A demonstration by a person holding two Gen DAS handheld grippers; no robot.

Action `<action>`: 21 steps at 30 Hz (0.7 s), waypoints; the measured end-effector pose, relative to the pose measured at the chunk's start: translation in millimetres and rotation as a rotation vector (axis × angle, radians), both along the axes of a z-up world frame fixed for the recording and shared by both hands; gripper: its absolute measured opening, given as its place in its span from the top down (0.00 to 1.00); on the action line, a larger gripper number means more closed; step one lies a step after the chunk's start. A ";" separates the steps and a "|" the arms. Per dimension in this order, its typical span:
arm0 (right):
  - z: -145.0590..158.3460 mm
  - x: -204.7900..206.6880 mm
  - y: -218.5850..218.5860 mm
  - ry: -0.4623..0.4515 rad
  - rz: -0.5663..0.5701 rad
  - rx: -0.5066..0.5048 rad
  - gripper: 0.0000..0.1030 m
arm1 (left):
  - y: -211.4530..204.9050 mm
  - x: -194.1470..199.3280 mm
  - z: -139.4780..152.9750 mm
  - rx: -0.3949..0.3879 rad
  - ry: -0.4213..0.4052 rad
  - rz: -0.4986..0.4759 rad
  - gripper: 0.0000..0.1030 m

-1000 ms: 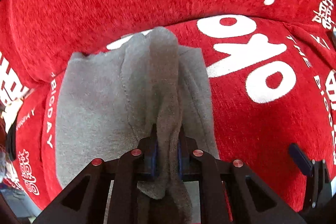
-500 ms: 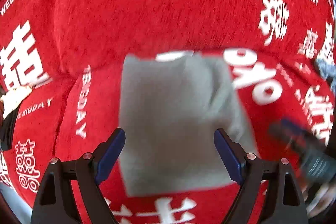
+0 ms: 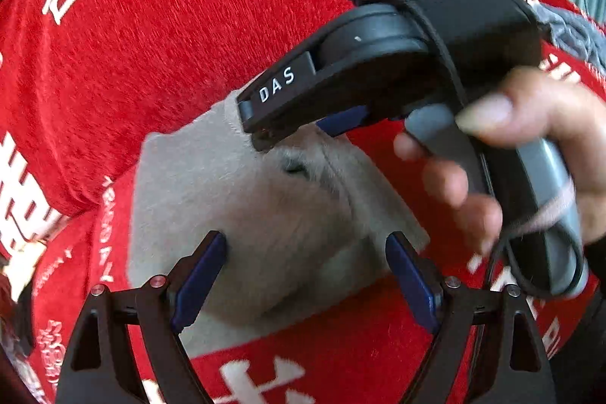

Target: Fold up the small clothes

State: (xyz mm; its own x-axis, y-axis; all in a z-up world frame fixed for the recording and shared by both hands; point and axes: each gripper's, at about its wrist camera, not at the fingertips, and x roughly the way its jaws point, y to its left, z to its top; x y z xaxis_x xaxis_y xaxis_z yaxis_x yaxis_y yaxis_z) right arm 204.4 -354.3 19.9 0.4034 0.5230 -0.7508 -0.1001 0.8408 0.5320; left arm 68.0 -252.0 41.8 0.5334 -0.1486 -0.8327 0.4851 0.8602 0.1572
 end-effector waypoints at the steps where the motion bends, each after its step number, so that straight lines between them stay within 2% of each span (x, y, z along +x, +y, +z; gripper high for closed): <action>1: -0.4 1.7 0.6 -0.004 0.004 0.002 0.38 | 1.4 5.8 0.7 -0.027 0.008 0.013 0.16; 4: 5.8 5.6 -6.2 -0.023 -0.003 0.007 0.39 | 9.4 23.2 8.1 -0.128 0.052 0.041 0.16; 7: 17.3 1.5 -23.0 -0.082 -0.003 0.082 0.39 | 19.3 23.5 17.2 -0.209 0.057 0.026 0.16; 14: -5.4 16.7 -10.9 -0.010 0.058 0.132 0.39 | 24.6 16.0 6.4 -0.166 0.054 -0.003 0.16; 15: -8.5 18.9 -7.9 -0.007 0.060 0.140 0.39 | 24.3 14.0 6.3 -0.161 0.043 -0.009 0.19; 16: -12.0 22.4 -4.8 -0.004 0.056 0.131 0.40 | 22.3 14.9 4.2 -0.149 0.032 -0.011 0.27; 17: -14.7 25.4 -3.0 0.001 0.053 0.113 0.42 | 19.2 21.0 -1.4 -0.128 0.056 -0.018 0.52; 18: -15.7 28.9 -0.2 0.000 0.045 0.079 0.52 | 15.4 24.4 -6.1 -0.112 0.083 -0.021 0.72; 19: -14.3 30.5 0.5 0.000 0.039 0.051 0.70 | 14.0 30.4 -12.0 -0.097 0.097 -0.013 0.76; 20: -12.4 31.9 0.7 0.001 0.038 0.040 0.81 | 14.6 33.7 -14.7 -0.100 0.100 -0.007 0.79; 21: -8.1 31.9 -2.6 -0.004 0.038 0.058 0.85 | 15.6 35.5 -14.2 -0.108 0.106 0.001 0.81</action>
